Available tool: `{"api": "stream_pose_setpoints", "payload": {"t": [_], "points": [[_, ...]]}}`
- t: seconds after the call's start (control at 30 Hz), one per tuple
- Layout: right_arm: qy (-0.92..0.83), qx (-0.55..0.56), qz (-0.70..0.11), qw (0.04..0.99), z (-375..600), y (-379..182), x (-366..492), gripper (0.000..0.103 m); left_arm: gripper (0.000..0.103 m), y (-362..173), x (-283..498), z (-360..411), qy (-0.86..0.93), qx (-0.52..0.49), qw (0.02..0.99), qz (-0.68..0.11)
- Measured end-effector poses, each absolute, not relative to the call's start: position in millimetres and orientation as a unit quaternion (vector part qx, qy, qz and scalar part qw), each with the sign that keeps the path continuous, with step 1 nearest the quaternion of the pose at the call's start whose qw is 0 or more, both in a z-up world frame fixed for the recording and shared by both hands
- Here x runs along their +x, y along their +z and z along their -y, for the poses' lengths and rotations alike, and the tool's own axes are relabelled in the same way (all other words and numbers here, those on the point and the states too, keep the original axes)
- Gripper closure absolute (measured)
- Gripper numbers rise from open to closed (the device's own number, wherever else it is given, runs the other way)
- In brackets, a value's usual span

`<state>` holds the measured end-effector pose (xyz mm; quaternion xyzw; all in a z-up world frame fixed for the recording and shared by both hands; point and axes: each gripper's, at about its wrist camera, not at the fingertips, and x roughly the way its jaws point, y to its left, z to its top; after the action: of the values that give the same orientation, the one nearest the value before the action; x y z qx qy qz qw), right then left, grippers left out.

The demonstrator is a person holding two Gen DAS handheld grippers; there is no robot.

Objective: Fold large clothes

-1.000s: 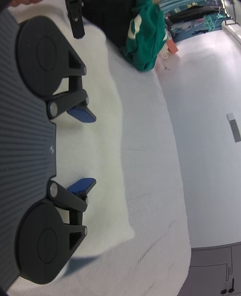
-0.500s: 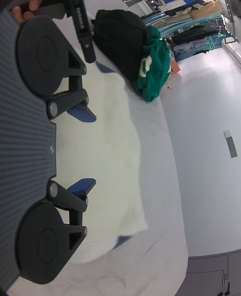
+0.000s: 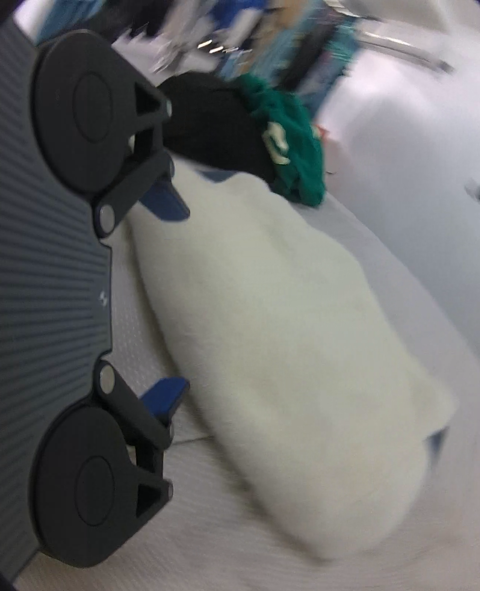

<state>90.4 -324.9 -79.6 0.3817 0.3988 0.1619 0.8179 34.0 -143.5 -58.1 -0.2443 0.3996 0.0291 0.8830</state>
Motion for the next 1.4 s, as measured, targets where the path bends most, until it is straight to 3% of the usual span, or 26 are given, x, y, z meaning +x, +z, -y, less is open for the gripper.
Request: {"api": "stream_pose_setpoints", "payload": {"t": [0.37,0.67,0.83,1.17,1.4], "points": [[0.059,0.512,-0.364,0.776,334,-119,116,0.0,0.006,-99,35,97,0.028,-0.453,0.801,-0.391],[0.097,0.566,-0.278,0.77,332,-109,125,0.0,0.003,-122,35,84,-0.022,-0.56,0.757,-0.336],[0.156,0.543,-0.222,0.795,325,-81,122,0.0,0.003,-139,51,78,-0.022,-0.616,0.723,-0.311],[0.079,0.568,-0.309,0.759,327,-122,123,0.0,0.005,-127,78,63,-0.006,-0.616,0.746,-0.254],[0.043,0.595,-0.279,0.752,342,-124,126,0.0,0.005,-125,80,55,-0.049,-0.636,0.738,-0.22]]}}
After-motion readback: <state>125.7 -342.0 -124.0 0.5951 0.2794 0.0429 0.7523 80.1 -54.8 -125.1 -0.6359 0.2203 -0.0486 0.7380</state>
